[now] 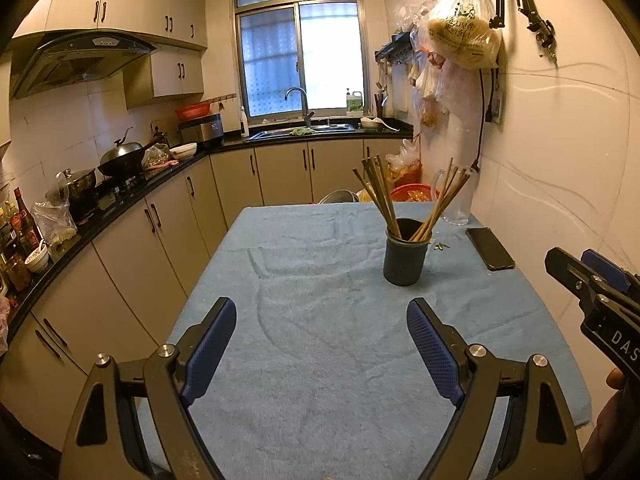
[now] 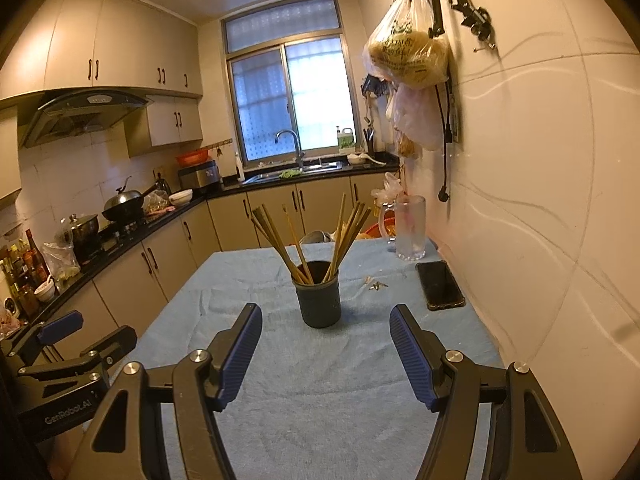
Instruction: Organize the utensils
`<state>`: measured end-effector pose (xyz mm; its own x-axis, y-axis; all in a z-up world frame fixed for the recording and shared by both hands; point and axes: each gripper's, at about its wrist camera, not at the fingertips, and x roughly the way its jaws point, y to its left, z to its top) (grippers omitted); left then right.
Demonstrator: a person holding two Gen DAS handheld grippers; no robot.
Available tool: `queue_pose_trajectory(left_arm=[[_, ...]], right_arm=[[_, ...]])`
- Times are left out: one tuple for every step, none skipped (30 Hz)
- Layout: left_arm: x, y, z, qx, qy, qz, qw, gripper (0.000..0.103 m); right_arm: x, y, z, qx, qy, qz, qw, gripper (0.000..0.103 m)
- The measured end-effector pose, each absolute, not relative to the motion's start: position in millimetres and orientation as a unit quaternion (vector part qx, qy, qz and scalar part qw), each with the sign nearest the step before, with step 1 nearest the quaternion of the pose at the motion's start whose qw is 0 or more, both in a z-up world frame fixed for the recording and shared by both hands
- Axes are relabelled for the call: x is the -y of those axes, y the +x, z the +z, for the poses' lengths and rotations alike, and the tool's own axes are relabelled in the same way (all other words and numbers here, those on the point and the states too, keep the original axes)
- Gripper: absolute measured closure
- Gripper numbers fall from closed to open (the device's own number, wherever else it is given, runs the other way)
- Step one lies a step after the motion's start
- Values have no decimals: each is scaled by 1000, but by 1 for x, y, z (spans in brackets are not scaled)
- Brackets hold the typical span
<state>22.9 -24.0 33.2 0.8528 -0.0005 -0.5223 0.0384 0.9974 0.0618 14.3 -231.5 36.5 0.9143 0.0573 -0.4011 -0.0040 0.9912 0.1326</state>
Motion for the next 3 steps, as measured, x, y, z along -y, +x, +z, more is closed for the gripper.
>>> queue_pose_trajectory(left_arm=[[23,24,32,-263,36,-11,964,16],[23,26,31,-261,35,-10,965,16],[22,29,30,-263,33,-13,964,16]], right_arm=[[231,19,34,-211,64,16,975,33],[230,22,31,-214,63,16,975,33],[230,26,28,-217,62,16,974,33]])
